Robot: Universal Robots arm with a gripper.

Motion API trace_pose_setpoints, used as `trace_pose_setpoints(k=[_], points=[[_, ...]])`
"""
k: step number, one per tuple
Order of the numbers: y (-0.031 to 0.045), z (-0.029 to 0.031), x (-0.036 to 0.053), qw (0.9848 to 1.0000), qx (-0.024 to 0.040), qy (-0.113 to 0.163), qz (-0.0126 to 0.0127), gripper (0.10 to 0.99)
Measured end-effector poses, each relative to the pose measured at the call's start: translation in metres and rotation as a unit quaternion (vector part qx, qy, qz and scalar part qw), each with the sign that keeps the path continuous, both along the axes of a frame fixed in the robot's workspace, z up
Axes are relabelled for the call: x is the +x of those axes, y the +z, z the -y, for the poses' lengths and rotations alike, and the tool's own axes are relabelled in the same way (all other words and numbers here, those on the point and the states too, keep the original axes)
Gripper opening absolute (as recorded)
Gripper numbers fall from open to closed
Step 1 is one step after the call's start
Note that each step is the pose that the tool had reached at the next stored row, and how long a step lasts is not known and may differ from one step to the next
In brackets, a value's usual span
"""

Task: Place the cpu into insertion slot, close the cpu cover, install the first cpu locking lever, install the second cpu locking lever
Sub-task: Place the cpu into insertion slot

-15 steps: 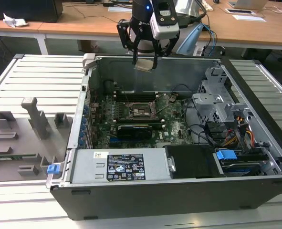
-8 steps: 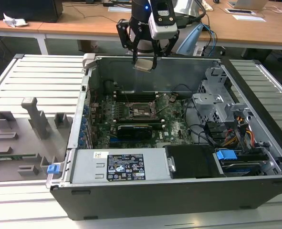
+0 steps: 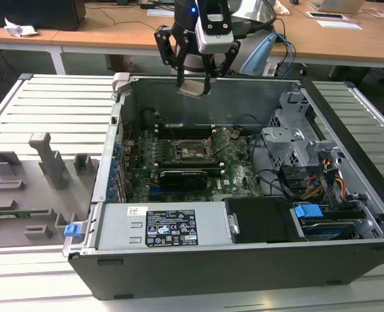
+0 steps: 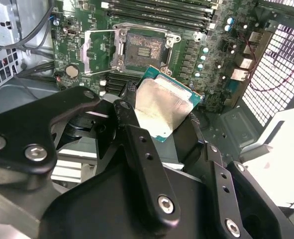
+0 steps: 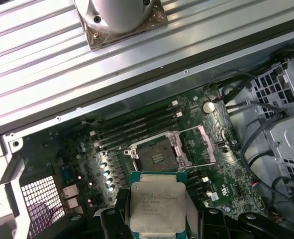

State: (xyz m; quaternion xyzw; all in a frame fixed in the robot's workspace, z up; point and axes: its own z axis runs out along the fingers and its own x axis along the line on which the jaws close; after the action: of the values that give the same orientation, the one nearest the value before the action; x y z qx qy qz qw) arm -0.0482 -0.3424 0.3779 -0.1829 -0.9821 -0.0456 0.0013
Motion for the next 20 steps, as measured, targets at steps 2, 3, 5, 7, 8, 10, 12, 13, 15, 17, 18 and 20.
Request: trace_pose_setpoints(k=[2, 3, 5, 7, 8, 10, 12, 13, 15, 17, 18, 20], points=[[0.0000, 0.0000, -0.0013, 1.0000, 0.0000, -0.003, 0.0000, 0.541], [0.0000, 0.0000, -0.0020, 1.0000, 0.0000, -0.005, 0.0000, 0.541], [-0.0001, 0.0000, -0.0049, 0.9999, 0.0000, -0.013, 0.0000, 0.541], [-0.0002, 0.0000, -0.0060, 0.9998, 0.0000, -0.018, 0.0000, 0.541], [-0.0002, 0.0000, -0.0065, 0.9998, 0.0000, -0.020, 0.0000, 0.541], [-0.0005, 0.0000, -0.0067, 0.9996, -0.0004, -0.029, 0.0000, 0.541], [-0.0009, 0.0000, -0.0068, 0.9992, -0.0008, -0.040, 0.0000, 0.541], [-0.0012, 0.0000, -0.0068, 0.9991, -0.0010, -0.043, 0.0001, 0.541], [-0.0016, 0.0000, -0.0068, 0.9988, -0.0014, -0.049, 0.0001, 0.541], [-0.0019, 0.0000, -0.0067, 0.9985, -0.0019, -0.054, 0.0000, 0.541], [-0.0021, 0.0000, -0.0067, 0.9984, -0.0020, -0.057, 0.0001, 0.541], [-0.0024, 0.0000, -0.0067, 0.9981, -0.0022, -0.061, 0.0001, 0.541]])
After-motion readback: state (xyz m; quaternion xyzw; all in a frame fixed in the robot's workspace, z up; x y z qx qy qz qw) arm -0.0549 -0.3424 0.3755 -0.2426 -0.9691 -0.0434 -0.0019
